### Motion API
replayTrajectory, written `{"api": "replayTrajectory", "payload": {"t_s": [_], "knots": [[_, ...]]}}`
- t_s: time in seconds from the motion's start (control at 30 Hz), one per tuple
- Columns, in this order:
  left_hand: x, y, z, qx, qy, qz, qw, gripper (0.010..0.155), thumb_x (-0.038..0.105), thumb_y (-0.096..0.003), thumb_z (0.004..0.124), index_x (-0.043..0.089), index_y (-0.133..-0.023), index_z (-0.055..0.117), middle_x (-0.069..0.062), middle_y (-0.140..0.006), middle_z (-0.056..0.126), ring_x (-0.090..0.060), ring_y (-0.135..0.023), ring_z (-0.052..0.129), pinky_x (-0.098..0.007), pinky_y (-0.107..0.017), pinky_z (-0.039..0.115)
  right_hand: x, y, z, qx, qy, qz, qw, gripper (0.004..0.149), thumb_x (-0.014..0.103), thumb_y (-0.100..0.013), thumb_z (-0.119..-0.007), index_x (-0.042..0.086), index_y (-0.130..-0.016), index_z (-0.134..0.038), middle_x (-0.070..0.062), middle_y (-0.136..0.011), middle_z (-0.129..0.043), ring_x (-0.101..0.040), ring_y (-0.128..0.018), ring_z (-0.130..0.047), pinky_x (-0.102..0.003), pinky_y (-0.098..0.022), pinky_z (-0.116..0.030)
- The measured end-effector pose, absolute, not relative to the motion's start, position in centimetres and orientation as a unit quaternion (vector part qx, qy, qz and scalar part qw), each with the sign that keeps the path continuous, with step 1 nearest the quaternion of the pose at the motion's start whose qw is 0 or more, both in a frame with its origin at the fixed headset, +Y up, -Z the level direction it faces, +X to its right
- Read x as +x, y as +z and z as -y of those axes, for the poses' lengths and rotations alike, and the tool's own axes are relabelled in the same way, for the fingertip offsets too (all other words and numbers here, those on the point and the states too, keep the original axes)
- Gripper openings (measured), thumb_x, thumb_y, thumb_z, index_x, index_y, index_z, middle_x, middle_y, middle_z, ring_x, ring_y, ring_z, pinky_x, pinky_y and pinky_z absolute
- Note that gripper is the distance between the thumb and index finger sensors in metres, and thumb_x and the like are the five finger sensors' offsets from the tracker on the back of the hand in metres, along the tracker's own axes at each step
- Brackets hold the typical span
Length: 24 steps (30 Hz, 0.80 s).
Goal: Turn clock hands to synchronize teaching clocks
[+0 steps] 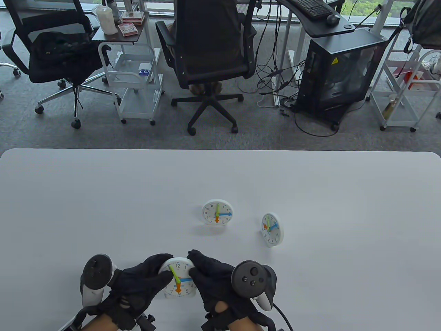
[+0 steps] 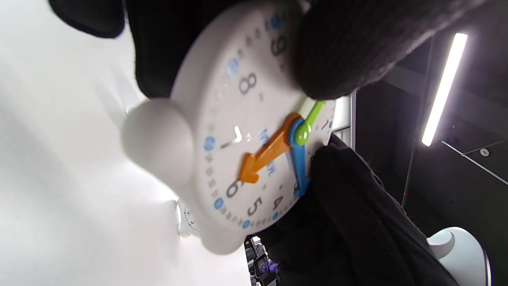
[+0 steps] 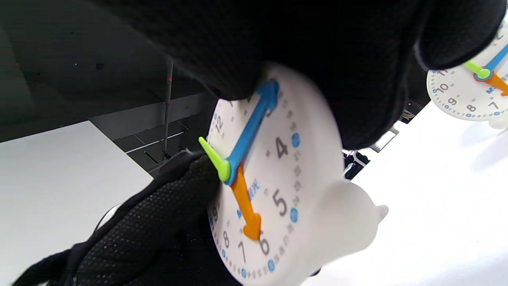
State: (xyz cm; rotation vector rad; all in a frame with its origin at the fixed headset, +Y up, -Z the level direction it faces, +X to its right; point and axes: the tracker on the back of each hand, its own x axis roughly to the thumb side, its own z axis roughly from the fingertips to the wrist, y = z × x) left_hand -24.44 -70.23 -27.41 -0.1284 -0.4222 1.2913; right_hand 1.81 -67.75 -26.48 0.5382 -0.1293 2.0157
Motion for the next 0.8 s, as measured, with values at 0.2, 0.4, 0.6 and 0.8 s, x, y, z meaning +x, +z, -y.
{"api": "replayTrajectory", "payload": {"t_s": [0.2,0.4,0.6,0.8], "knots": [[-24.49,-27.47,70.27,-0.059,0.594,0.194,0.778,0.055,0.046,-0.0486,0.09,0.017,-0.093,0.078,-0.009,-0.077,0.103,-0.042,-0.07,0.099,-0.069,-0.057,0.066,1.57,-26.37,67.71,0.231,0.836,0.061,0.494,0.052,0.03,-0.05,-0.082,-0.002,-0.091,-0.081,-0.014,-0.071,-0.095,-0.034,-0.049,-0.103,-0.066,-0.049,-0.072],[-24.53,-27.5,70.31,-0.059,0.591,0.193,0.781,0.054,0.047,-0.0484,0.09,0.017,-0.092,0.079,-0.009,-0.077,0.104,-0.042,-0.069,0.099,-0.069,-0.057,0.066,1.47,-26.31,67.68,0.233,0.839,0.061,0.488,0.052,0.03,-0.049,-0.082,-0.003,-0.091,-0.081,-0.015,-0.071,-0.095,-0.034,-0.049,-0.103,-0.066,-0.049,-0.072],[-24.57,-27.53,70.36,-0.06,0.588,0.192,0.783,0.054,0.047,-0.0484,0.09,0.017,-0.092,0.079,-0.009,-0.076,0.104,-0.042,-0.069,0.099,-0.069,-0.057,0.066,1.38,-26.27,67.7,0.235,0.841,0.063,0.483,0.052,0.03,-0.049,-0.082,-0.002,-0.091,-0.081,-0.015,-0.071,-0.095,-0.034,-0.049,-0.103,-0.066,-0.049,-0.072],[-24.56,-27.57,70.37,-0.064,0.585,0.192,0.785,0.054,0.047,-0.0484,0.09,0.018,-0.092,0.079,-0.009,-0.077,0.104,-0.042,-0.07,0.098,-0.069,-0.057,0.066,1.29,-26.23,67.62,0.238,0.845,0.068,0.474,0.052,0.029,-0.049,-0.082,-0.002,-0.091,-0.081,-0.014,-0.071,-0.095,-0.034,-0.049,-0.103,-0.066,-0.049,-0.072]]}}
